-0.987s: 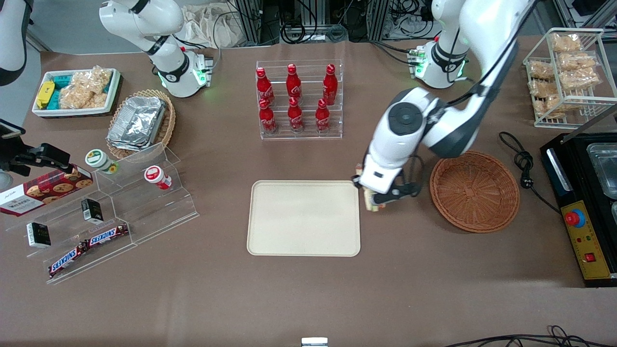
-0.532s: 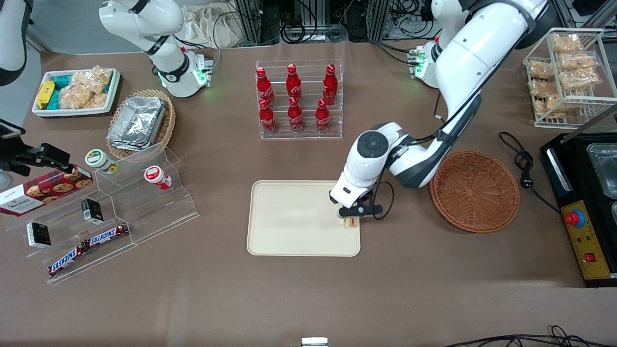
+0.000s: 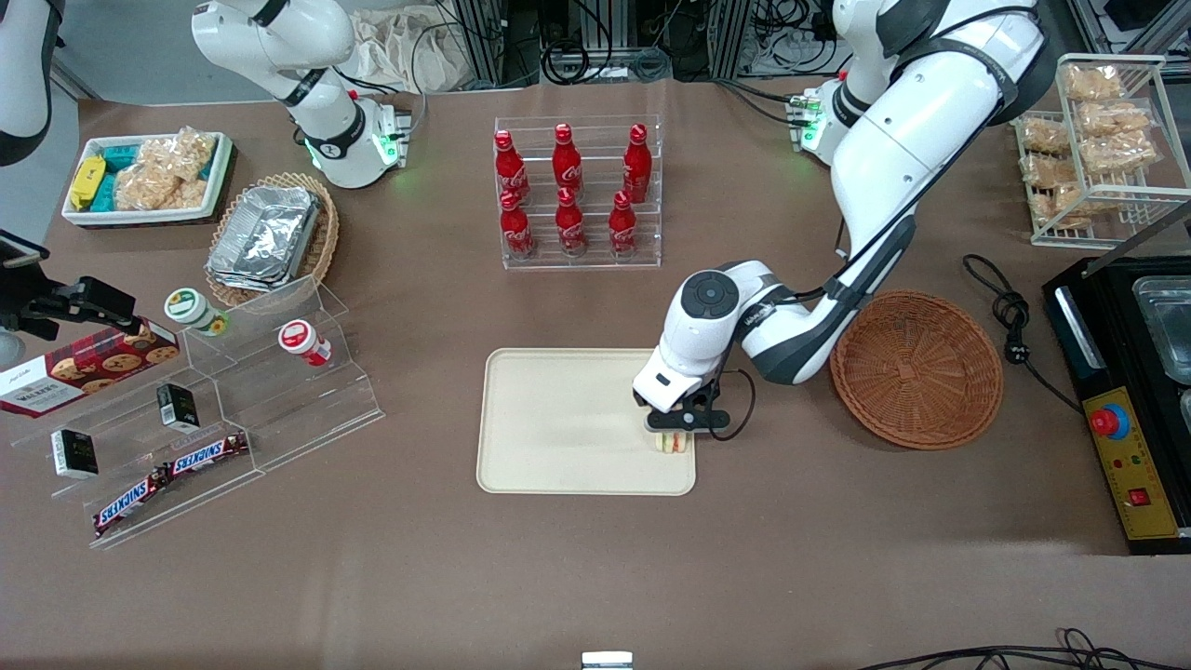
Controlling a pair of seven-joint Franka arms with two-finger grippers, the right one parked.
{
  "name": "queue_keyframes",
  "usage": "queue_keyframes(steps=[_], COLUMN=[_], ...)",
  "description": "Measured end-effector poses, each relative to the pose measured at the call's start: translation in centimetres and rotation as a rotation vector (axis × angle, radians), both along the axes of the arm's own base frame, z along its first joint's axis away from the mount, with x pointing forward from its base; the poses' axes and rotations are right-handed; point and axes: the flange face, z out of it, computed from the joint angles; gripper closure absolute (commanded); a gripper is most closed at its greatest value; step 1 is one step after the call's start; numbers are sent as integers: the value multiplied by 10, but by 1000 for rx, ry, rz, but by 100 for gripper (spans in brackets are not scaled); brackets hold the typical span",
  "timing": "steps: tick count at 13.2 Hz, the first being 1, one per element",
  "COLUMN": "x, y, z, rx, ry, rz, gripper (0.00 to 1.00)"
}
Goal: Place sandwich from basket to tray
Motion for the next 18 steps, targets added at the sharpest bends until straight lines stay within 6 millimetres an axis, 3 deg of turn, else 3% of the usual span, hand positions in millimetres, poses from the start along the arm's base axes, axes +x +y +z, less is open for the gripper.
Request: queue_keyframes(steps=[2, 5, 7, 10, 15, 18], x=[12, 24, 27, 30, 22, 21], y=[6, 32, 52, 83, 127, 188], z=[41, 119, 158, 200, 259, 299], rx=[-26, -24, -7, -2, 7, 18], ry=[-57, -106, -106, -78, 81, 164], rz=[82, 184, 251, 295, 220, 174], gripper=[1, 1, 1, 1, 1, 1])
